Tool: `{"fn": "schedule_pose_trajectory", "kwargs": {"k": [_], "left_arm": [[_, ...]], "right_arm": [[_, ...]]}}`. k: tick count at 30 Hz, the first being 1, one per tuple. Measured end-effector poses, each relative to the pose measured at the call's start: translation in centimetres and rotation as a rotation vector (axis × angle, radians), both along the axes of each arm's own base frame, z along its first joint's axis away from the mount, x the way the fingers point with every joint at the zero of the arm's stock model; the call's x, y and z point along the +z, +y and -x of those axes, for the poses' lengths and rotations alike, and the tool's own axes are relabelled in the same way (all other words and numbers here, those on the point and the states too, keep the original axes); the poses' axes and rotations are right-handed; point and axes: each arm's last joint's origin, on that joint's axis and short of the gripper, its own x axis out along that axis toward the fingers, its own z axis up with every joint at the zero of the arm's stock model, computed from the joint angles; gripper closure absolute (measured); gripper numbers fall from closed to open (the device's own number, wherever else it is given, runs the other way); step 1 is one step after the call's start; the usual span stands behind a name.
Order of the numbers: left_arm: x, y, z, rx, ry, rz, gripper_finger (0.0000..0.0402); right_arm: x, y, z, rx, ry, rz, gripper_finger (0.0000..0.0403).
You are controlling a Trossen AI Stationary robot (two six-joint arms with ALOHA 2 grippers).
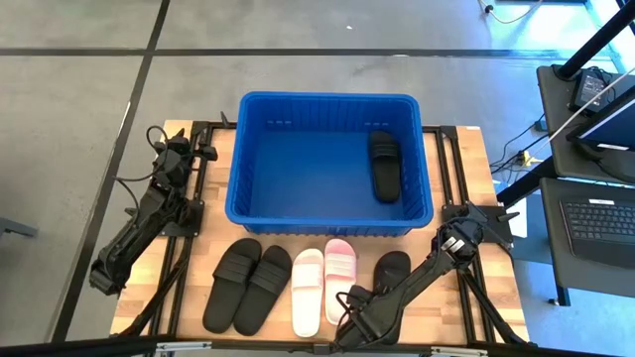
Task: Pick and place slides into bin
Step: Put the black slipper into the blue bin
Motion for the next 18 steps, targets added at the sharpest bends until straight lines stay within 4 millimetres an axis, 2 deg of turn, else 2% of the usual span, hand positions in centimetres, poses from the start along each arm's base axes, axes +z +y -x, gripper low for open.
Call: {"fn": "schedule_pose_trajectory", "kwargs": {"k": [9, 18], "left_arm": [[0.00, 0.00, 0.00, 0.000, 0.000, 0.000, 0.0111], [0.00, 0.00, 0.00, 0.000, 0.000, 0.000, 0.0111]], "right_arm": [[0.07, 0.38, 0.30, -0.047, 0.106, -0.126, 0.0135], [0.06, 0.33, 0.27, -0.042, 0.092, -0.108, 0.0135]]}}
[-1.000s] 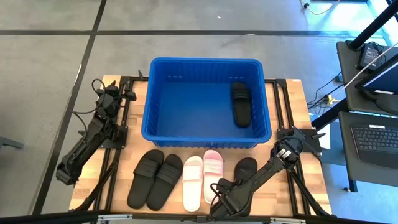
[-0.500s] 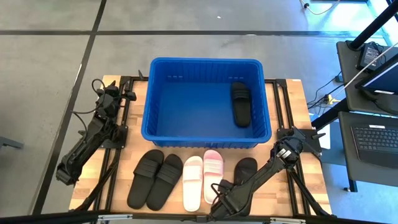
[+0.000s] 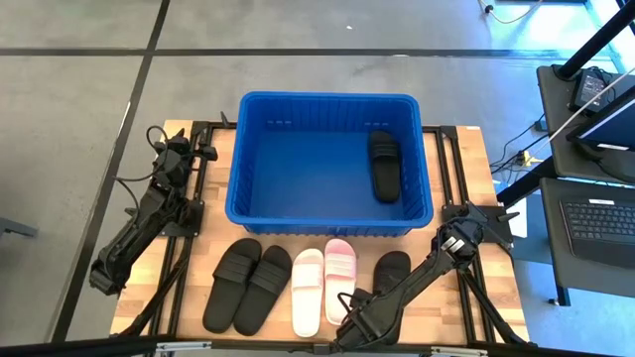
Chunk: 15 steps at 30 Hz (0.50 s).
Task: Pick and place slides into bin
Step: Put the black slipper into the blue bin
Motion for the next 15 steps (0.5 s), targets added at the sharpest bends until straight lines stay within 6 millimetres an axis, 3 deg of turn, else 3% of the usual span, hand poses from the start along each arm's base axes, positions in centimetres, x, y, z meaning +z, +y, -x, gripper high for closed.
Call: {"fn": "schedule_pose_trajectory", "kwargs": {"k": [8, 15], "left_arm": [[0.0, 0.0, 0.0, 0.000, 0.000, 0.000, 0.0111], [0.0, 0.0, 0.0, 0.000, -0.001, 0.000, 0.0111]], "right_arm": [[0.2, 0.0, 0.0, 0.009, -0.019, 0.017, 0.0135], [2.6, -0.4, 0.5, 0.024, -0.102, 0.023, 0.0136]]}}
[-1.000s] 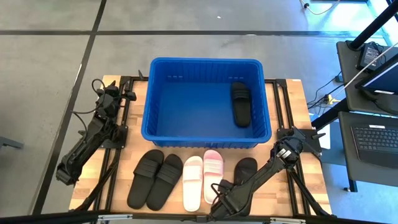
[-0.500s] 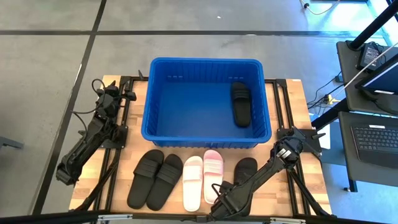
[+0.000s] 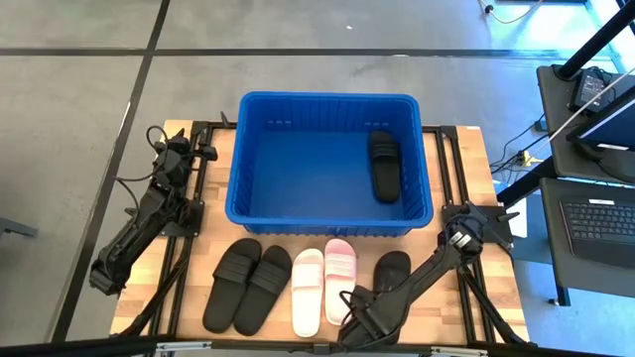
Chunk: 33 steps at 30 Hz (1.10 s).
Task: Pick and place slides into bin
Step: Put the black slipper into the blue bin
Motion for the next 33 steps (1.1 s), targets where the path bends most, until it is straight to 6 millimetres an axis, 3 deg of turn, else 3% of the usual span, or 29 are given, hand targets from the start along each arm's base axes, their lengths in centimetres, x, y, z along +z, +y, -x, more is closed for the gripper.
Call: {"fn": "schedule_pose_trajectory", "kwargs": {"k": [6, 21, 33], "left_arm": [[0.0, 0.0, 0.0, 0.000, -0.001, 0.000, 0.0111], [0.0, 0.0, 0.0, 0.000, -0.009, 0.000, 0.0111], [0.0, 0.0, 0.0, 0.000, -0.010, 0.000, 0.0111]], "right_arm": [[-0.3, -0.3, 0.6, 0.040, -0.034, 0.077, 0.0136], [-6.0, -2.2, 3.4, 0.103, 0.152, 0.279, 0.0136], [-6.4, -2.2, 3.6, 0.155, 0.158, 0.262, 0.0136]]}}
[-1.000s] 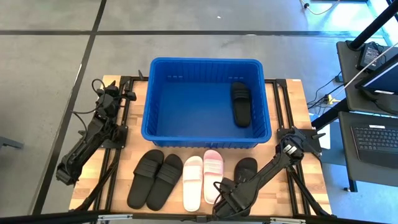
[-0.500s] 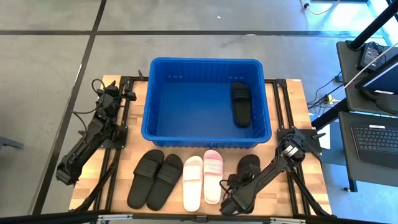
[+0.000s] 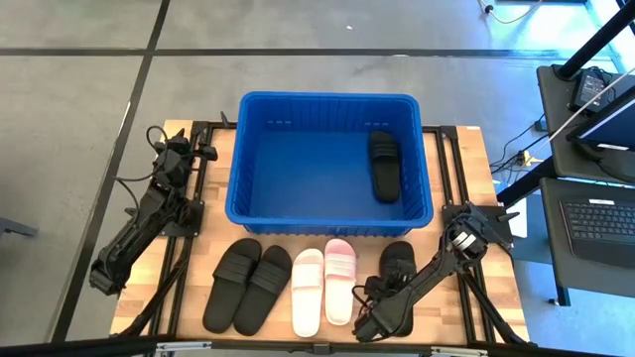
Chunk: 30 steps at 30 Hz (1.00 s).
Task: Pick and place slides into bin
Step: Put the black slipper into the blue bin
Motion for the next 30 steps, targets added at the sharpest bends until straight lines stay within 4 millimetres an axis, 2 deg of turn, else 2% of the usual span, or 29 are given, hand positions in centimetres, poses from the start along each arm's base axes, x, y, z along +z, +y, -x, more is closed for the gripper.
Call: {"fn": "schedule_pose_trajectory", "kwargs": {"k": [6, 11, 23, 30], "left_arm": [[0.00, 0.00, 0.00, 0.000, 0.000, 0.000, 0.0111], [0.00, 0.00, 0.00, 0.000, 0.001, 0.000, 0.0111], [0.00, 0.00, 0.00, 0.000, 0.001, 0.000, 0.0111], [0.00, 0.00, 0.00, 0.000, 0.001, 0.000, 0.0111]], "right_arm": [[0.05, -0.09, 0.04, -0.015, -0.016, 0.034, 0.0138], [0.05, -0.24, -0.07, 0.012, -0.043, 0.069, 0.0163], [0.06, -0.40, -0.18, 0.028, -0.055, 0.090, 0.0276], [0.08, -0.42, -0.16, 0.025, -0.050, 0.089, 0.0363]]}}
